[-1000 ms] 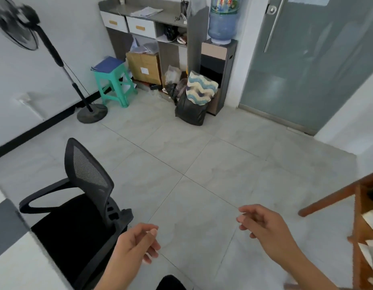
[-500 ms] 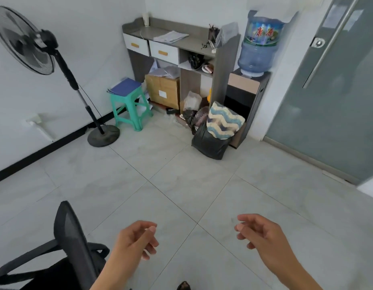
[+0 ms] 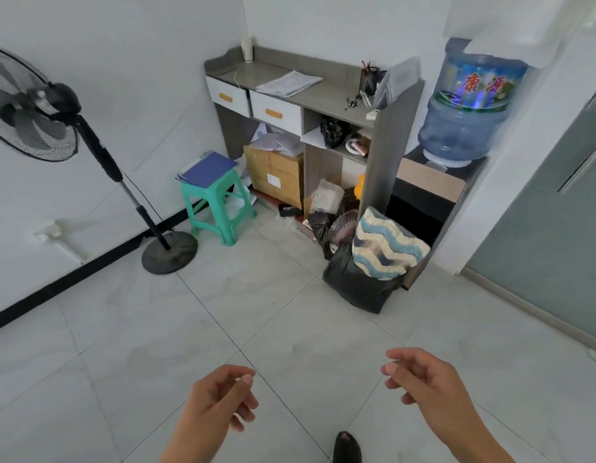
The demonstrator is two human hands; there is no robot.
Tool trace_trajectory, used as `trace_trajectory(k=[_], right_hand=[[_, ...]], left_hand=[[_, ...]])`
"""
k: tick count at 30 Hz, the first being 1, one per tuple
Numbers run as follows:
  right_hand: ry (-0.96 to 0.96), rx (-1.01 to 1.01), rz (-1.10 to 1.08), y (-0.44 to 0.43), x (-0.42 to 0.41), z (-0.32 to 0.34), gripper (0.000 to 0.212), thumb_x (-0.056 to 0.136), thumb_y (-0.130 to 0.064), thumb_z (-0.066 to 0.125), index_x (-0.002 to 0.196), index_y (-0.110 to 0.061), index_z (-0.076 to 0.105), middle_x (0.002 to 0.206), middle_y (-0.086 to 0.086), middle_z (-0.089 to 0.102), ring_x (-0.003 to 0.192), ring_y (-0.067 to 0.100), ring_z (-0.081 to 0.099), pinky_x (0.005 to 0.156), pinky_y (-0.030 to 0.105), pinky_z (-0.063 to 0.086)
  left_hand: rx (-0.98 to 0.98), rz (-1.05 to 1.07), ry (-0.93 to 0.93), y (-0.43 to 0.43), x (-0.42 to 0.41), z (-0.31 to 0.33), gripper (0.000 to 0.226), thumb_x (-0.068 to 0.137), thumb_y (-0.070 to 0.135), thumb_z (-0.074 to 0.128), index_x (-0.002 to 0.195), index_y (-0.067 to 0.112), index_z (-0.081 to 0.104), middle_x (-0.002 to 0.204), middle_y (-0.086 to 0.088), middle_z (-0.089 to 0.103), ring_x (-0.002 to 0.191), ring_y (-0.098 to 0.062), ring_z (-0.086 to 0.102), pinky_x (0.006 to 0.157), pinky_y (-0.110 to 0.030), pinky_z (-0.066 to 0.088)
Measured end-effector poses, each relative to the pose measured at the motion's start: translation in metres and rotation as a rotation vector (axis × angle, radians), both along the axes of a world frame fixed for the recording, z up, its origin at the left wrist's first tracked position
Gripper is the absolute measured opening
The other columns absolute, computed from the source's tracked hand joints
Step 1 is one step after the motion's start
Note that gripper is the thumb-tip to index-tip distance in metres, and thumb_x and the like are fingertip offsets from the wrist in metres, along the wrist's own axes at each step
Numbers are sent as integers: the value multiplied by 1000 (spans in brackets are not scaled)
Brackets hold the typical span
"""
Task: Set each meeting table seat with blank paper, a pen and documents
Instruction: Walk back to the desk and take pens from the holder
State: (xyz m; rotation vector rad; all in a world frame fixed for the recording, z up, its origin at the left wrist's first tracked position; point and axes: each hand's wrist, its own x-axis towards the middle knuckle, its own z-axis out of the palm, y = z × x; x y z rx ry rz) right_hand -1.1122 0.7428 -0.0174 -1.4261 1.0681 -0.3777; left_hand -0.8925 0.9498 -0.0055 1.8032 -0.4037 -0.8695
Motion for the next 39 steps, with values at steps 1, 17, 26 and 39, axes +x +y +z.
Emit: trace_trajectory(k=[1, 17, 26, 39], right_hand=[[2, -2, 28, -20, 19, 3, 12, 88, -8, 67, 96, -16, 70, 80, 4, 77, 73, 18, 72, 62, 29, 51], [50, -31, 175, -258, 320, -1, 11, 90, -12, 66, 99, -17, 68, 87, 7, 76, 81, 24, 71, 60, 24, 49], [13, -58, -41, -372, 449, 20, 13, 89, -10, 67, 95, -21, 69, 78, 0, 76, 75, 19, 71, 59, 30, 51], [2, 8, -181, -573, 555, 18, 12, 88, -11, 68, 98, -19, 70, 83, 4, 76, 74, 17, 71, 59, 25, 49]], left_hand=[[-8, 16, -5, -16, 12, 3, 14, 93, 0, 55, 91, 1, 68, 61, -14, 67, 52, -25, 61, 44, -29, 47], [35, 177, 17, -210, 284, -16, 12, 92, 0, 56, 91, -1, 68, 60, -17, 67, 51, -26, 61, 42, -29, 46], [18, -62, -15, -377, 456, 17, 10, 89, 13, 64, 89, 4, 68, 61, -13, 68, 51, -22, 60, 44, -29, 45], [24, -157, -1, -594, 580, 13, 11, 92, 2, 57, 91, 3, 69, 60, -14, 68, 51, -23, 61, 44, -29, 47]])
